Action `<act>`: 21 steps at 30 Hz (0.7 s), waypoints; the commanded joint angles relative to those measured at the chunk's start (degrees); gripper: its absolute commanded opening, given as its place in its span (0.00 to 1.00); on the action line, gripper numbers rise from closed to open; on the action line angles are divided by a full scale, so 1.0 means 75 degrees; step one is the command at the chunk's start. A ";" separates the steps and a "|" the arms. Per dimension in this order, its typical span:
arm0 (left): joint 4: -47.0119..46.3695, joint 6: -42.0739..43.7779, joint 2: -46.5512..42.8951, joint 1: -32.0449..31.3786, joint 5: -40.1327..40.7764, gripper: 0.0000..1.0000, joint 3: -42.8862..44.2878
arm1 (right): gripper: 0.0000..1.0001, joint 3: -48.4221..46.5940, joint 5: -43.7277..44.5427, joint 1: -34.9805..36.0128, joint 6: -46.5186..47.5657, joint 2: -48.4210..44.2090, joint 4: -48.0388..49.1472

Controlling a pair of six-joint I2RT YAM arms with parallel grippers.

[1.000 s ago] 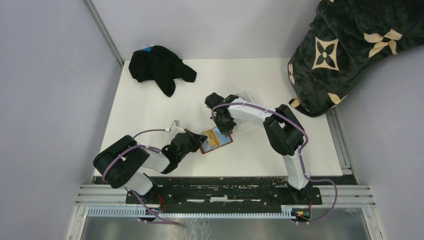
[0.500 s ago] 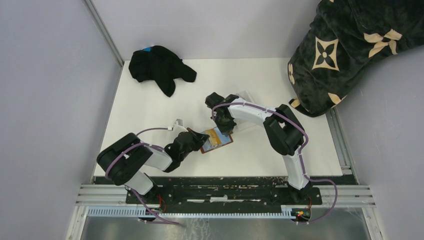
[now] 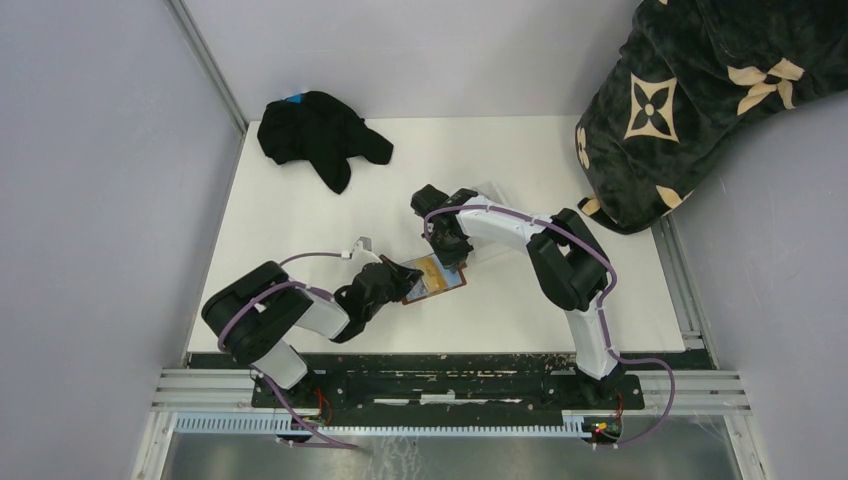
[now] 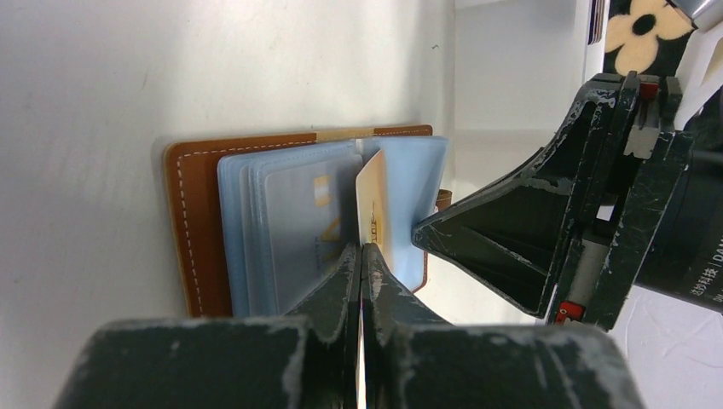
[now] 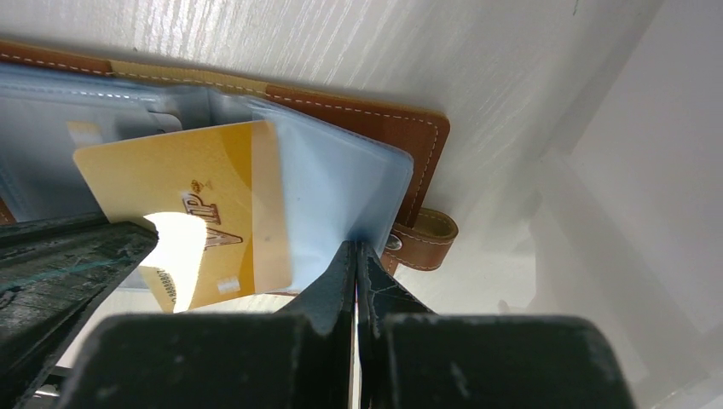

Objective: Put the credit cards into the card holder
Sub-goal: Insert the credit card into the card holder.

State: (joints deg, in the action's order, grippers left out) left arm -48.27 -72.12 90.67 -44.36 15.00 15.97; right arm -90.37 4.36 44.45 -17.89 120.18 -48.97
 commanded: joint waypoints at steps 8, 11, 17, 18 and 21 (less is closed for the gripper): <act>-0.0138 0.0534 0.0345 -0.0150 -0.0086 0.03 0.0321 | 0.01 0.0064 0.0020 -0.0043 -0.0058 0.0132 -0.0005; -0.0138 0.0552 0.0475 -0.0167 -0.0134 0.03 0.0448 | 0.01 0.0061 -0.0004 -0.0043 -0.0064 0.0122 -0.0010; -0.0138 0.0572 0.0810 -0.0201 -0.0264 0.03 0.0728 | 0.01 0.0044 -0.0036 -0.0043 -0.0069 0.0095 -0.0024; -0.0132 0.0575 0.0866 -0.0216 -0.0301 0.03 0.0793 | 0.01 0.0040 -0.0047 -0.0042 -0.0075 0.0091 -0.0028; -0.0007 0.0565 0.1011 -0.0241 -0.0384 0.03 0.0946 | 0.01 -0.0012 -0.0077 -0.0043 -0.0075 0.0083 -0.0044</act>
State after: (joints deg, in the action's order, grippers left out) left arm -48.60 -71.64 96.55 -45.23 14.00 20.88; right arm -90.35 4.27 44.45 -17.93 120.18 -49.04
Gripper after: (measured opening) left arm 0.029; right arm 0.015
